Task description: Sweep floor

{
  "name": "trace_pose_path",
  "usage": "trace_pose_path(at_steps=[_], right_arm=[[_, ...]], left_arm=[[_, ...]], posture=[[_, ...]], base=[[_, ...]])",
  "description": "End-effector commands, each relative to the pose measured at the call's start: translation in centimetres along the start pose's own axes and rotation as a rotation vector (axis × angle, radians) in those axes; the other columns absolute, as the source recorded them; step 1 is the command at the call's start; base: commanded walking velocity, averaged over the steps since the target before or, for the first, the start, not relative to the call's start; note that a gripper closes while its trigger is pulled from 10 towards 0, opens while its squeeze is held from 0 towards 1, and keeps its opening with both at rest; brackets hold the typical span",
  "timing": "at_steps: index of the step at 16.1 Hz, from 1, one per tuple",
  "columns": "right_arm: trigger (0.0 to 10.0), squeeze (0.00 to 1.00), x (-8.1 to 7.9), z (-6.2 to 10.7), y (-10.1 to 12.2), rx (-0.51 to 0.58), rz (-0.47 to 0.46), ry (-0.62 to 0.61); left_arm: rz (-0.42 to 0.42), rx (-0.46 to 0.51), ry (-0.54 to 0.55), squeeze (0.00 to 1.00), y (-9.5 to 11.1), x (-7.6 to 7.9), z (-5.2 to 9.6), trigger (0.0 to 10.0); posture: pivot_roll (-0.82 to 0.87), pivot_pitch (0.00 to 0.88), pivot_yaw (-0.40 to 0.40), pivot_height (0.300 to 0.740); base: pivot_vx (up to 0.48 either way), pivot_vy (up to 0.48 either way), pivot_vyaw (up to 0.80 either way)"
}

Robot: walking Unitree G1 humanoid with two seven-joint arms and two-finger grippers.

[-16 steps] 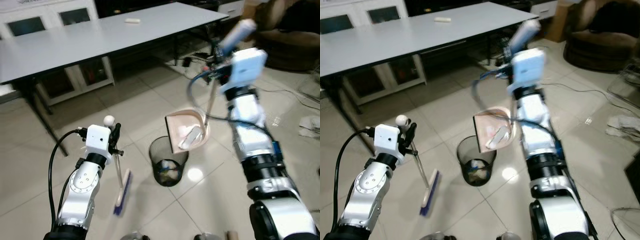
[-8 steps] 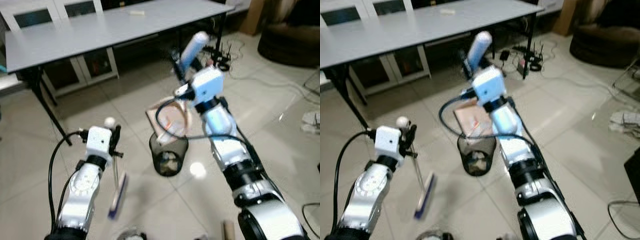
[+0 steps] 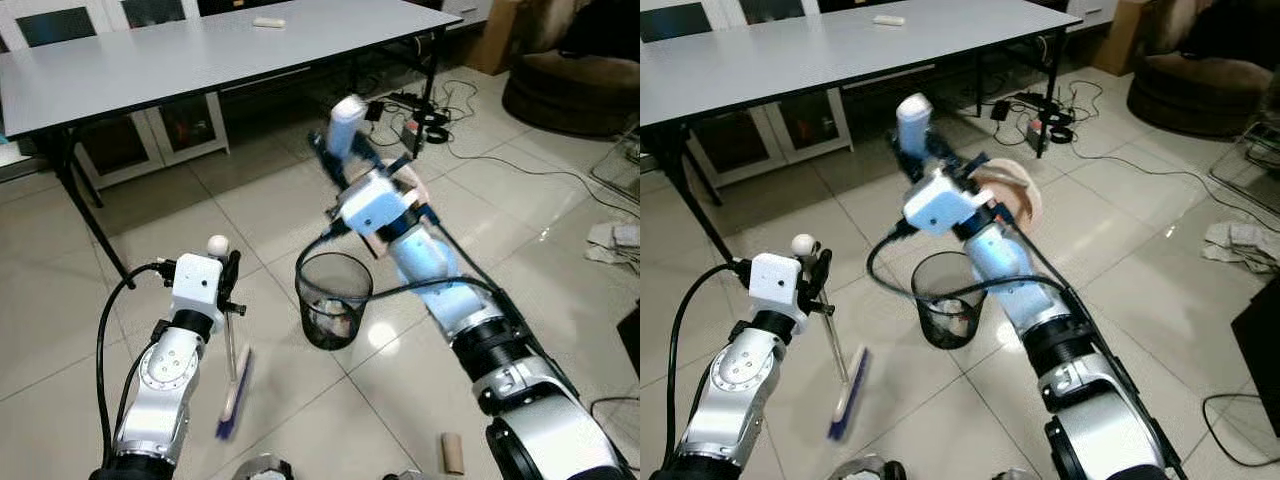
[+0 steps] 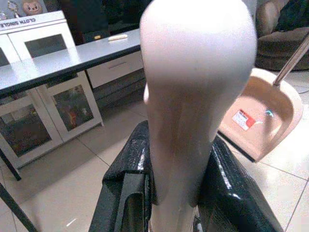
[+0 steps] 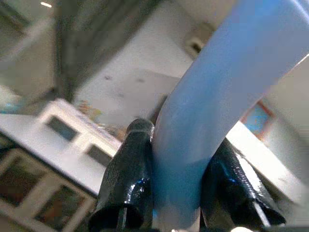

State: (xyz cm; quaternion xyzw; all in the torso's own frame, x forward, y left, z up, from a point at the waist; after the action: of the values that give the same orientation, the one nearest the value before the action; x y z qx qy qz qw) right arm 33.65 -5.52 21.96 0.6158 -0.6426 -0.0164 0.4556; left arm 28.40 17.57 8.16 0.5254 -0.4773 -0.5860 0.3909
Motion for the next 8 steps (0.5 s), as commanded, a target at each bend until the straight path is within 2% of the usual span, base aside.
trace_pose_path(at_steps=[1,2,3,4,5,7,8], right_arm=[[10.0,0.00,3.2,-0.8,0.7,0.017,0.070,-0.117],[10.0,0.00,5.0,0.3,-0.5,-0.082,0.085,-0.195],[10.0,0.00,7.4,2.6,-2.3,-0.231,0.095,-0.300],[10.0,0.00,8.0,3.4,-2.6,-0.264,0.104,-0.325],[10.0,0.00,9.4,6.3,-3.4,-0.380,0.116,-0.399],[10.0,0.00,10.6,8.9,-3.4,-0.445,0.113,-0.484],[10.0,0.00,10.8,9.4,-3.4,-0.455,0.121,-0.495]], left_arm=[[-0.013,0.031,0.002,0.00,0.7,0.0,-0.2,10.0],[-0.004,0.014,-0.015,0.00,0.4,0.2,-0.2,10.0],[0.000,-0.023,-0.066,0.00,-0.2,0.8,0.0,10.0],[-0.001,-0.030,-0.079,0.00,-0.3,1.0,0.0,10.0],[0.007,-0.046,-0.091,0.00,-0.6,1.2,0.1,10.0],[0.008,-0.074,-0.098,0.00,-0.9,1.2,0.1,10.0],[0.010,-0.080,-0.100,0.00,-0.9,1.2,0.1,10.0]], posture=[[-0.01,0.031,0.065,0.740],[-0.01,0.034,0.066,0.740],[-0.03,0.040,0.068,0.740],[-0.03,0.040,0.069,0.740],[-0.04,0.047,0.076,0.740],[-0.05,0.054,0.080,0.740],[-0.05,0.055,0.081,0.740]], base=[[0.000,0.000,0.00],[0.000,0.000,0.00],[0.000,0.000,0.00],[0.000,0.000,0.00],[0.000,0.000,0.00],[0.000,0.000,-0.80],[0.000,0.000,-0.80]])
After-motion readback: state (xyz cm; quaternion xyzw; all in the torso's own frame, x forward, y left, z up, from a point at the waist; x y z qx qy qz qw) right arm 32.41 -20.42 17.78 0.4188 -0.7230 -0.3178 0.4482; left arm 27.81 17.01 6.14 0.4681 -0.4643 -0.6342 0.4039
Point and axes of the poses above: a point about 5 cm out from each wrist's last joint towards the gripper, its own z axis pointing back from the gripper into the wrist, its own y axis along the axis of the wrist's last joint, x = y × z, the point moved 1 cm from there along -z, pointing out of the wrist towards the gripper, and after that the axes turned 3 degrees about -z, right-handed, at the moved point
